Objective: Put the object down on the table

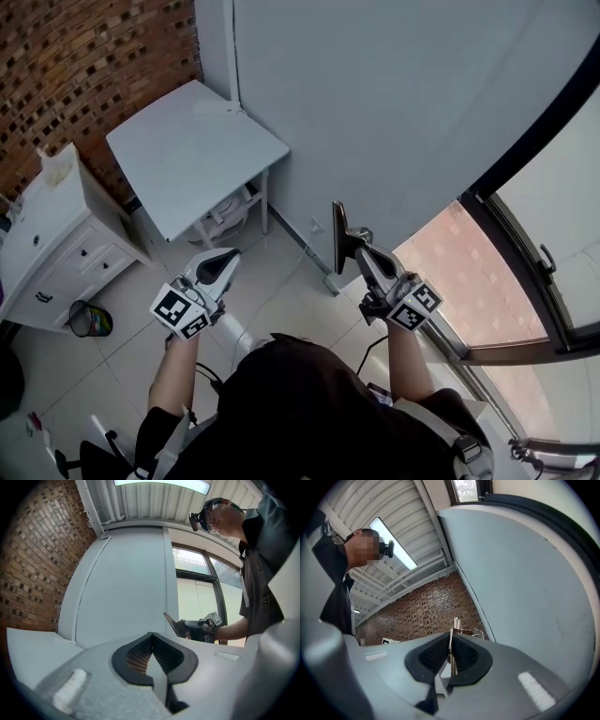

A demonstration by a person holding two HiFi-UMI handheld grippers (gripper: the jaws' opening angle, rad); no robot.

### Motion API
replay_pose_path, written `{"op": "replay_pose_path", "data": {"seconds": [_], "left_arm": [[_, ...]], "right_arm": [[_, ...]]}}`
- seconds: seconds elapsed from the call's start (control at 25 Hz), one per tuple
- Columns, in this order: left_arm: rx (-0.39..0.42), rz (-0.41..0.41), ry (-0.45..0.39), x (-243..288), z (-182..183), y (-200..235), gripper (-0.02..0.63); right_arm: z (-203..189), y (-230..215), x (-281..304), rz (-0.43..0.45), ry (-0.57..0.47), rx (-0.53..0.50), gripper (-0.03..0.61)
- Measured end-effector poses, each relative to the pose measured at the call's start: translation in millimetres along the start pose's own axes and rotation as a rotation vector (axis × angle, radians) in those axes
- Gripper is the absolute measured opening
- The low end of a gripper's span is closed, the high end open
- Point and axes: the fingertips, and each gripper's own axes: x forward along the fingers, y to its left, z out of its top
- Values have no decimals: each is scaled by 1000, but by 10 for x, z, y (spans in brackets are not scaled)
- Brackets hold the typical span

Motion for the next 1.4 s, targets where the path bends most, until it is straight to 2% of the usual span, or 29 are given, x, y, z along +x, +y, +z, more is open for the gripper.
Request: {"op": "replay_pose_path", "data": {"seconds": [0.16,0.52,0.88,1.08,1.2,1.4], "left_arm": [[28,77,-21,-94,58,-9,0],[18,243,12,-420,-63,-124,0],[42,506,12,-1057,-59,-66,0],[75,545,-16,-1418,14,-8,0],[74,572,-63,-1597,127,158,0],[102,551,-71,-1671,166,434,0]], "right_arm": [[-32,27,129,66,-3,47,17],[-375,-13,471,216,61,154,17],[-786,233,881,403,128,279,17],[-761,537,1163,463,121,276,17],[-712,698,1284,476,113,246,17],[-722,798,1529,481,106,211,17]]}}
